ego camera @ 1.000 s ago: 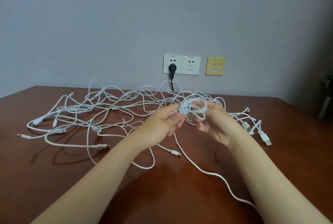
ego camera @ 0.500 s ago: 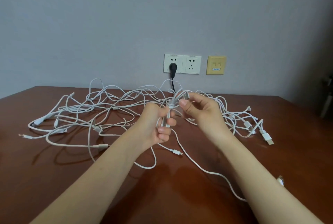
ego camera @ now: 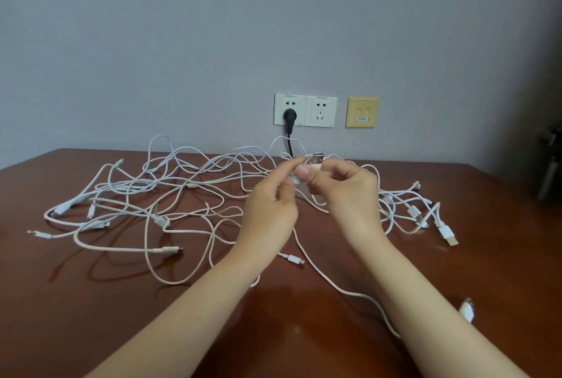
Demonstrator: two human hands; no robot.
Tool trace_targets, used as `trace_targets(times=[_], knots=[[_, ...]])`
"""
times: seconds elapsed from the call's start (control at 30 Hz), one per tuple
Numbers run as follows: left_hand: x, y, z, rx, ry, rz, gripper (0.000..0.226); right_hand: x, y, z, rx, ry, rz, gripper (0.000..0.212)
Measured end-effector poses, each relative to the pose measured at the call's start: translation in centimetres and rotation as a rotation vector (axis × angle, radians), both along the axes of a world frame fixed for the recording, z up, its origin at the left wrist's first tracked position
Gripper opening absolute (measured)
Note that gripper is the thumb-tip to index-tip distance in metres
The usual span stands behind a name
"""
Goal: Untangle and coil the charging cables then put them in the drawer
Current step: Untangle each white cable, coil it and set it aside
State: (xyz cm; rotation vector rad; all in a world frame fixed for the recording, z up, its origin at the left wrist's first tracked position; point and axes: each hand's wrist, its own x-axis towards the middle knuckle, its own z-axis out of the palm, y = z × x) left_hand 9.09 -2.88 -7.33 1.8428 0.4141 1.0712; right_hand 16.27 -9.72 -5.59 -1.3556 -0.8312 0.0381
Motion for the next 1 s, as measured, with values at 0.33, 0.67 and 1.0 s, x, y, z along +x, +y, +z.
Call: trace_targets(times=[0.33,0.67,1.0], knots=[[0.3,0.0,-0.3,-0.201,-0.016,-0.091,0.032,-0.1,-0.1,0.3,0.111,0.318,0.057,0.018],[-0.2,0.2,1.1,-0.993,-0.176,-0.477,0.035,-0.9,-0.5,0.8,0.208,0.489,0.155,0.01],[-0.4,-0.3,0.9,-0.673,-0.045,-0.356,0.026,-0.3,-0.6,0.8,0.104,0.523,0.124,0.012]])
